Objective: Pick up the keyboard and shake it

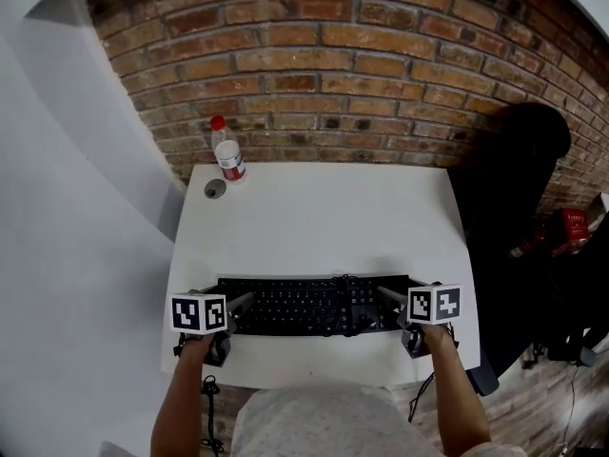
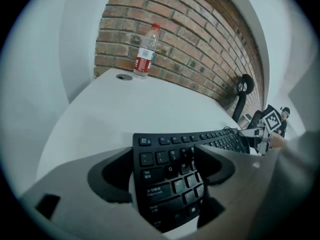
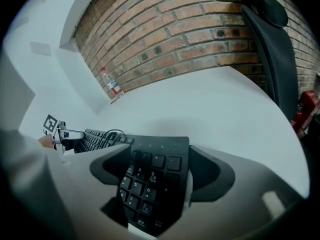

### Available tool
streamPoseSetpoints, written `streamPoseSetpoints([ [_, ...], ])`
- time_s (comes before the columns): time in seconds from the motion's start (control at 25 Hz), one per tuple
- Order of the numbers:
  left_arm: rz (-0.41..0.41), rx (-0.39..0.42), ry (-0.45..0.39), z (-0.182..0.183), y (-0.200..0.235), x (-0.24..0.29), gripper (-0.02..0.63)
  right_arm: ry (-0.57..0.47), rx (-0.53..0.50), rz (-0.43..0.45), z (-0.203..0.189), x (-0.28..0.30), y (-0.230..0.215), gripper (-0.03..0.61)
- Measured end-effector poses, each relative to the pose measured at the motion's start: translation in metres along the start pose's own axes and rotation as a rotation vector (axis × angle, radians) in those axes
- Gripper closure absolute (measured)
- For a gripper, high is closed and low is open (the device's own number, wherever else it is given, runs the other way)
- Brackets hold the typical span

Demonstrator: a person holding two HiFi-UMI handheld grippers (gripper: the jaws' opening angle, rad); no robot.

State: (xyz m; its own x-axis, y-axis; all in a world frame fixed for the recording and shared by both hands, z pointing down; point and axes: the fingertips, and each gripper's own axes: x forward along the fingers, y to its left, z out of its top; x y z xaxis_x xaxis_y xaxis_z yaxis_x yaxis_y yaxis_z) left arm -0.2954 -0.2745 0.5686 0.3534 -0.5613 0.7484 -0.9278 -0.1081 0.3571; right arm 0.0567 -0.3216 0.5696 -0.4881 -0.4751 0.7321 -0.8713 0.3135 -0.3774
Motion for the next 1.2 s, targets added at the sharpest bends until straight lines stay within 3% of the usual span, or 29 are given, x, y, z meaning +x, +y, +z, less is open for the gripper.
streamPoseSetpoints([
  [0.44, 0.030, 0.016, -0.011, 0.003, -0.002, -0.007, 0.258, 0.009, 0.011, -0.027, 0.001, -0.005, 0.000, 0.211],
  [1.2, 0.037, 0.112, -0.134, 0.044, -0.001, -0.023, 0.261, -0.129, -0.065, -0.064, 0.043, -0.027, 0.017, 0.239],
])
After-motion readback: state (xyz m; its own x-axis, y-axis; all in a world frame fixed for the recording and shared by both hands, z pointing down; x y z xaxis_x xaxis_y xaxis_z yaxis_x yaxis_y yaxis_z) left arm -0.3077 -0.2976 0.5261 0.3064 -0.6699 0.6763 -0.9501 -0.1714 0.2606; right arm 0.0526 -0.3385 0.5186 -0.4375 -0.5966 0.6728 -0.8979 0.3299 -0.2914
